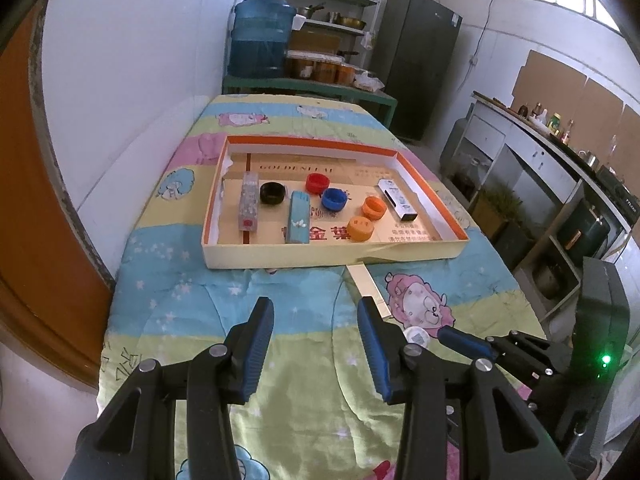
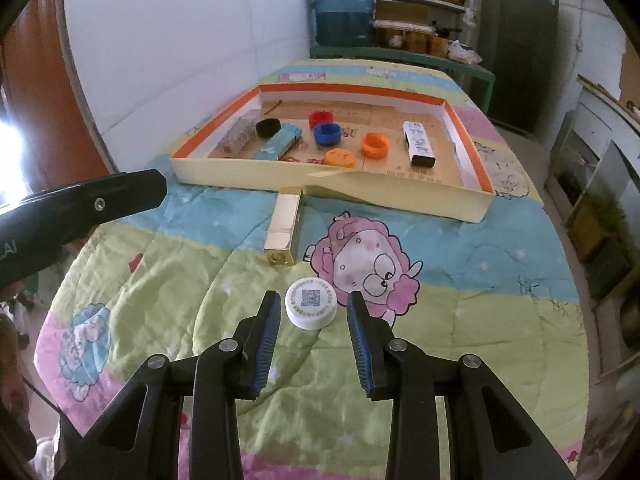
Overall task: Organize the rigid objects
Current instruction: 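Grasp the white round tin with the right gripper while the left gripper grasps the gold box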
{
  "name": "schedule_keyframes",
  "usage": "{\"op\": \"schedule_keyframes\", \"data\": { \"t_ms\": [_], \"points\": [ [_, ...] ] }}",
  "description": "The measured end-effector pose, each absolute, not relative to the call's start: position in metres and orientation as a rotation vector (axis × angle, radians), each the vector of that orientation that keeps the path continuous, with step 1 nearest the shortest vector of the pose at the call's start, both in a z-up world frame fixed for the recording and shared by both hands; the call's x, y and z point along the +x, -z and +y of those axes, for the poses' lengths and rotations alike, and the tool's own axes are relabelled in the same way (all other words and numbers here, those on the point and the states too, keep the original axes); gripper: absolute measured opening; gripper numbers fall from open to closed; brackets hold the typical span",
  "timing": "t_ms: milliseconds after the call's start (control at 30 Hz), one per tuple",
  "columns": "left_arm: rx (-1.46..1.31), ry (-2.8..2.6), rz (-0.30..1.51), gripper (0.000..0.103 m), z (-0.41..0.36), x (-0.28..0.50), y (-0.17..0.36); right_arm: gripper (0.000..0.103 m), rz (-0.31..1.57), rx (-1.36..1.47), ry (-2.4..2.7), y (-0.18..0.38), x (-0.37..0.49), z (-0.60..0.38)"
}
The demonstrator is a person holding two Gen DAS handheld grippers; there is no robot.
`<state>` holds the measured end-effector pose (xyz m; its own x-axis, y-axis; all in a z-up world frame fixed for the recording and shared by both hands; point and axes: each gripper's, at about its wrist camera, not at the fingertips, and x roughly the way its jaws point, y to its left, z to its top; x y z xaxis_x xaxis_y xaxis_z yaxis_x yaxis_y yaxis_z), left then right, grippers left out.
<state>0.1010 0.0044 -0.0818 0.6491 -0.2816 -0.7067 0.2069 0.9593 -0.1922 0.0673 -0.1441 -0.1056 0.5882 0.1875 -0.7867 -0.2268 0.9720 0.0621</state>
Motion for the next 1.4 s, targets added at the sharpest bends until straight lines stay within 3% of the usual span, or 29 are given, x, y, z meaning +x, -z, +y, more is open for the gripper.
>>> {"op": "schedule_keyframes", "data": {
  "t_ms": [1200,1367,1400],
  "points": [
    [-0.042,0.254,0.969,0.043,-0.072,0.163,0.140,0.031,0.892,-0.033,-0.242,0.114,0.066,-0.180],
    [-0.023,0.251,0.967,0.036,-0.070,0.162,0.139,0.031,0.898,-0.010,-0.257,0.118,0.066,-0.183],
    [-0.025,0.256,0.967,0.029,-0.068,0.162,0.139,0.030,0.897,-0.006,-0.258,0.118,0.066,-0.184]
  ]
}}
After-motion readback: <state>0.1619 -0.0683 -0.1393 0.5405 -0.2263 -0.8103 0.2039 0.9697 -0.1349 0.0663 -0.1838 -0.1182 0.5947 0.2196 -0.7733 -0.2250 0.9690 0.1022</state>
